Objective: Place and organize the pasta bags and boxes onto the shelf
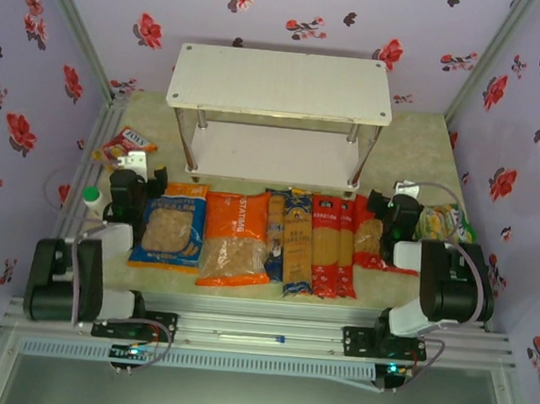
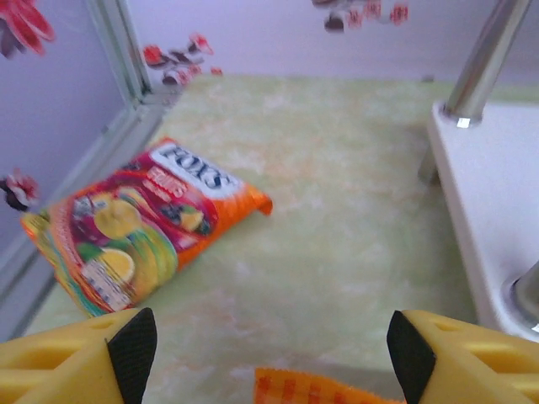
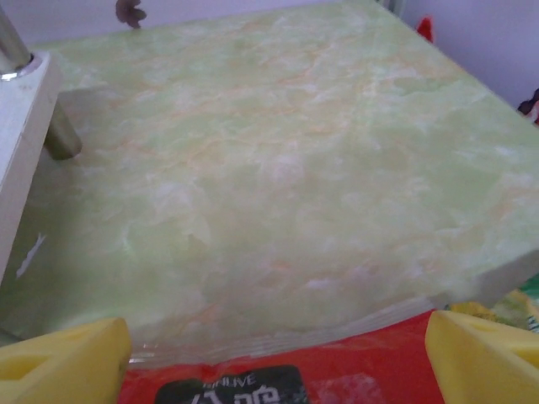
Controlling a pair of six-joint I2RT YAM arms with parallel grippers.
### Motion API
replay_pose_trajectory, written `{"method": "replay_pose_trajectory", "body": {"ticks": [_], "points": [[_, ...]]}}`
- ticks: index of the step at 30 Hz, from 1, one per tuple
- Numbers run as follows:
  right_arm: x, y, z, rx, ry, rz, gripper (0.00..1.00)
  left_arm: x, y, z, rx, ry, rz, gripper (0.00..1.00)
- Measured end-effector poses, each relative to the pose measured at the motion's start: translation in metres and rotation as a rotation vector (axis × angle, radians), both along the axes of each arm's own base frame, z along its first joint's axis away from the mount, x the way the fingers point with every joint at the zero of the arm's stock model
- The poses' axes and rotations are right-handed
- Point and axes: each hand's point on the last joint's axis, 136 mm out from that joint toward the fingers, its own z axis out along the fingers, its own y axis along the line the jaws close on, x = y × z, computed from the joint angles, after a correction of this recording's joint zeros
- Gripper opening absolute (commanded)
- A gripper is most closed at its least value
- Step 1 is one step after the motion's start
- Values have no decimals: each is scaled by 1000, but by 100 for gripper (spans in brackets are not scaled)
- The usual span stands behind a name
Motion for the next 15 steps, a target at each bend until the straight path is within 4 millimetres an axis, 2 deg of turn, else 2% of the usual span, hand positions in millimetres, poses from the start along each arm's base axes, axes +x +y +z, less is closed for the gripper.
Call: {"method": "replay_pose_trajectory", "body": {"ticks": [3,6,10,12,15], "points": [[1,-3,34,4,-66,-19,86,-10,-3,35,-33,-83,10,74],[-8,-2,69,10,-139,-27,86,-19,-20,58,-67,-119,-21,74],[-16,11,111,1,-159,-15,86,-30,-47,73,-115,-117,-82,73],[-17,28,131,3,-148,15,85,-35,-63,76,-144,-96,-117,72],[-22,56,147,24,-99,73,84,-42,-89,71,-170,-34,-171,69]]}}
